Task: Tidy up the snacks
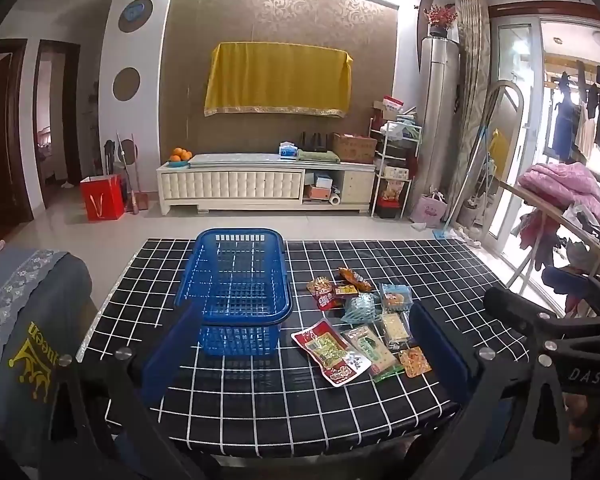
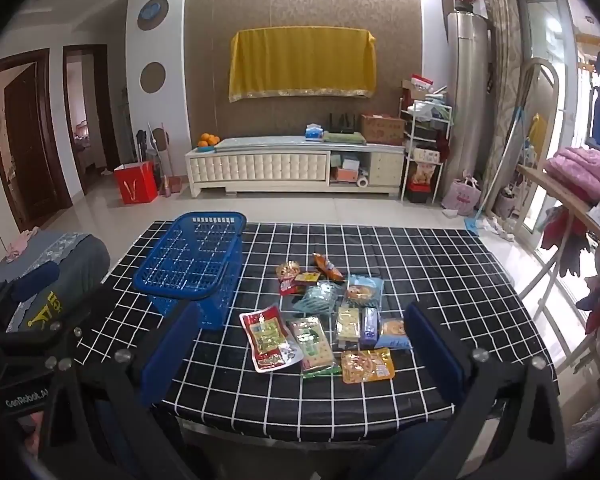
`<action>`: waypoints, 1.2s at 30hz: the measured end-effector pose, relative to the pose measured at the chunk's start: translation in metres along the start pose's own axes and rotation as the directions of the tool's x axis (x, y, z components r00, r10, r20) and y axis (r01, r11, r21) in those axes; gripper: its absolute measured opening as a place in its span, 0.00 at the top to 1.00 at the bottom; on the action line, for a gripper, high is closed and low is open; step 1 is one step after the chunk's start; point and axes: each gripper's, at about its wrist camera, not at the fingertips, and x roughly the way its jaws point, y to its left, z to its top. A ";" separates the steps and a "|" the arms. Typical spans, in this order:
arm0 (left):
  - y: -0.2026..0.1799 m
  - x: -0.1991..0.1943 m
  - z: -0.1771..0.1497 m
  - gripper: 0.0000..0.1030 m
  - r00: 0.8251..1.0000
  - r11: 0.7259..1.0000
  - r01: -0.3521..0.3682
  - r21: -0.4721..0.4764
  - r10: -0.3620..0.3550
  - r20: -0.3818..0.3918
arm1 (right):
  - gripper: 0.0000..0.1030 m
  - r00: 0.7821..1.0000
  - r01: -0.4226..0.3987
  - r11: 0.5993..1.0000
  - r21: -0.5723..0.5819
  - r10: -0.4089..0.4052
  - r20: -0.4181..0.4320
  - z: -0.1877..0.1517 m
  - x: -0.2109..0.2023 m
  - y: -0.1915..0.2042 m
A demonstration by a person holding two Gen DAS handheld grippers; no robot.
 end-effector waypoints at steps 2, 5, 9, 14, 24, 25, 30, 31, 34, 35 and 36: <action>0.001 0.000 0.000 0.00 1.000 1.000 0.001 0.000 -0.001 -0.002 | 0.00 1.000 0.000 1.000 0.003 0.000 -0.003 0.000 -0.002 0.000; 0.000 0.000 0.000 0.00 1.000 1.000 -0.003 0.004 0.003 -0.008 | 0.00 1.000 -0.003 1.000 0.002 0.003 -0.010 0.001 -0.003 0.002; -0.001 0.000 -0.001 0.00 1.000 1.000 -0.015 0.010 0.015 -0.010 | 0.00 1.000 -0.005 1.000 0.002 0.005 -0.019 0.000 0.000 0.000; -0.003 -0.001 -0.002 0.00 1.000 0.999 -0.028 0.023 0.029 -0.012 | 0.00 0.999 -0.009 1.000 0.008 0.009 -0.031 -0.001 0.002 -0.002; -0.004 0.000 -0.005 0.00 0.998 0.998 -0.046 0.029 0.047 -0.028 | 0.00 0.999 -0.019 1.000 0.007 0.019 -0.046 -0.005 0.006 -0.002; -0.004 0.000 -0.005 0.00 0.998 0.998 -0.049 0.030 0.049 -0.029 | 0.00 0.999 -0.021 1.000 0.007 0.021 -0.048 -0.006 0.007 -0.002; -0.003 0.003 -0.007 0.00 0.997 0.998 -0.059 0.029 0.060 -0.039 | 0.00 0.998 -0.036 0.999 0.011 0.036 -0.056 -0.008 0.010 -0.002; -0.002 0.004 -0.007 0.00 0.997 0.998 -0.061 0.028 0.062 -0.041 | 0.00 0.998 -0.036 0.999 0.010 0.036 -0.056 -0.008 0.010 -0.001; -0.003 0.005 -0.007 0.00 0.997 0.998 -0.063 0.025 0.064 -0.044 | 0.00 0.998 -0.038 0.999 0.008 0.039 -0.058 -0.008 0.011 -0.001; -0.002 0.005 -0.007 0.00 0.997 0.998 -0.064 0.026 0.065 -0.043 | 0.00 0.997 -0.039 0.999 0.010 0.039 -0.060 -0.009 0.011 -0.001; -0.002 0.005 -0.007 0.00 0.997 0.998 -0.064 0.026 0.065 -0.044 | 0.00 0.997 -0.040 0.999 0.010 0.041 -0.062 -0.009 0.011 0.000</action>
